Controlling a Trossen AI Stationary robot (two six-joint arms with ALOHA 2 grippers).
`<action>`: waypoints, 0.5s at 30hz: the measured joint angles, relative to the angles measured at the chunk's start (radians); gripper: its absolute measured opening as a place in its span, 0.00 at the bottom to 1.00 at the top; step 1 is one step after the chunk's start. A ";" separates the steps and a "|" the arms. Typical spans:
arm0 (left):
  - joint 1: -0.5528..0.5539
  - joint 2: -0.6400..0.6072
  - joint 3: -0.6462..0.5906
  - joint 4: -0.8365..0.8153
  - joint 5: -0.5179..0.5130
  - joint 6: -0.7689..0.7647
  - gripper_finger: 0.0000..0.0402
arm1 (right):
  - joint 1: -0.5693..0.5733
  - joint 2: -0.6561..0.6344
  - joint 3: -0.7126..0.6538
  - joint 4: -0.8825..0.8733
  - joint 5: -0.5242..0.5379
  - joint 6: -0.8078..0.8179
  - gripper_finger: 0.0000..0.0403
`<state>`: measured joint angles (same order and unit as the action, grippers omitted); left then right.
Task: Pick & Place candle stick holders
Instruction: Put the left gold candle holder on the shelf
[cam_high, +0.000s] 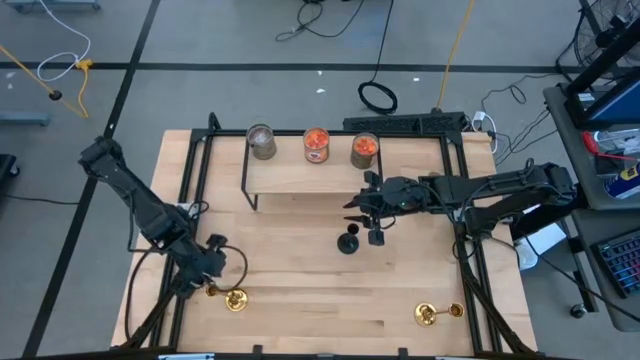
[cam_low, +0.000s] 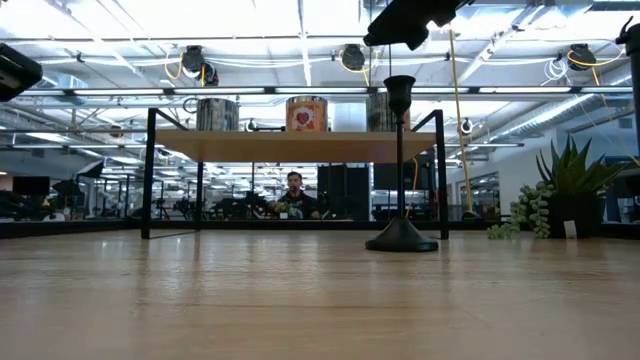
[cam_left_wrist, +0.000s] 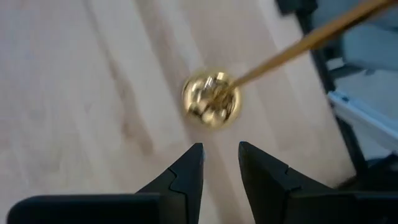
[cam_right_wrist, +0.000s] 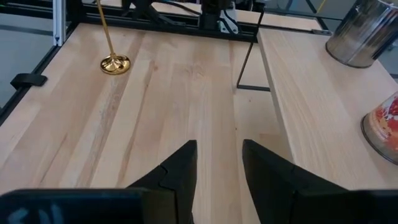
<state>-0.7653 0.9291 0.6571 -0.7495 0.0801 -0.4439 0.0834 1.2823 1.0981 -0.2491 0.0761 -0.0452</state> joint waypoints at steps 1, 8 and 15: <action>-0.005 0.000 -0.009 0.032 -0.006 0.005 0.26 | 0.000 0.000 0.000 0.003 0.000 0.000 0.32; -0.012 0.000 -0.021 0.128 -0.091 0.024 0.26 | 0.000 0.000 0.000 0.006 0.000 0.000 0.32; -0.072 0.000 -0.021 0.149 -0.090 0.087 0.26 | 0.000 0.000 0.000 0.006 0.000 -0.040 0.32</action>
<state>-0.8372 0.9295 0.6361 -0.6004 -0.0102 -0.3566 0.0834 1.2823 1.0981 -0.2428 0.0761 -0.0847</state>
